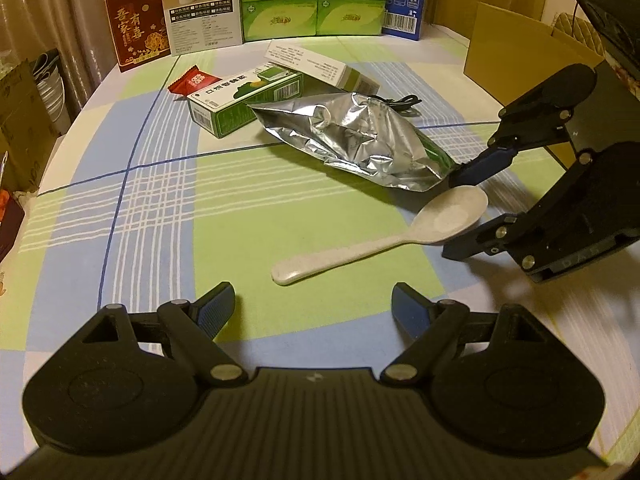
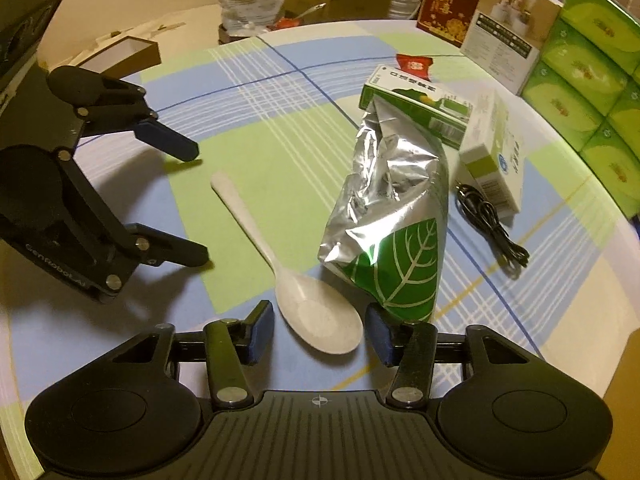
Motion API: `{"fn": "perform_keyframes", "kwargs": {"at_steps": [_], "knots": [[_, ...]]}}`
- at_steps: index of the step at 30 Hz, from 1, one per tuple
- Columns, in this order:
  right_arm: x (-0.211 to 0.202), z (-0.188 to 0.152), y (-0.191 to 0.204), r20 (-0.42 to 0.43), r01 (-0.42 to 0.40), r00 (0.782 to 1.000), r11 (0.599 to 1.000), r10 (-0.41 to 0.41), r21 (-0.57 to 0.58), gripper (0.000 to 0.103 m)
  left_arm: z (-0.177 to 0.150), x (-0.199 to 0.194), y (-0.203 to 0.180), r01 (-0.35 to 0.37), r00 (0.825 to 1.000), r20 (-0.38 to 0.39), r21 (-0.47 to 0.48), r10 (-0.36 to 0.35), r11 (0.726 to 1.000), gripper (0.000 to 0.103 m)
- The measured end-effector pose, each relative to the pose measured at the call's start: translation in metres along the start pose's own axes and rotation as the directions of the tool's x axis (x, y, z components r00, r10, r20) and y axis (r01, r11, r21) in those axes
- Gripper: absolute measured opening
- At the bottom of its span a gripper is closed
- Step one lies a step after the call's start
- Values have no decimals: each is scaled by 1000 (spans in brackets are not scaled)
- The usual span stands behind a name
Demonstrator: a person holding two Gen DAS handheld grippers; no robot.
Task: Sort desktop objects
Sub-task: 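Move the right tool to the white spoon and grasp its bowl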
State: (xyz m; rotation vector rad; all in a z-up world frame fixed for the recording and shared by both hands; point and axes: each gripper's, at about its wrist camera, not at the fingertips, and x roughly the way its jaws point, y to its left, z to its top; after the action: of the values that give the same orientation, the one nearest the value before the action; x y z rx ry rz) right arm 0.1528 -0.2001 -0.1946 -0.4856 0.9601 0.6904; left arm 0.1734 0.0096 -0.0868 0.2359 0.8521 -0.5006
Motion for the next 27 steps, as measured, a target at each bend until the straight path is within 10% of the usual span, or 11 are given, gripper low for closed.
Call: {"fn": "perform_keyframes", "kwargs": {"at_steps": [8, 17, 27], "knots": [[0, 2, 12, -11, -16, 1000, 1000, 16, 0, 10, -1, 0, -2, 6, 1000, 1, -16, -6, 1000, 83], [-17, -17, 20, 19, -20, 1000, 981, 16, 195, 7, -2, -7, -5, 9, 1000, 10, -26, -8, 1000, 83], [-62, -88, 1, 85, 6, 993, 761, -80, 649, 6, -4, -21, -21, 30, 999, 20, -43, -29, 999, 83]]}}
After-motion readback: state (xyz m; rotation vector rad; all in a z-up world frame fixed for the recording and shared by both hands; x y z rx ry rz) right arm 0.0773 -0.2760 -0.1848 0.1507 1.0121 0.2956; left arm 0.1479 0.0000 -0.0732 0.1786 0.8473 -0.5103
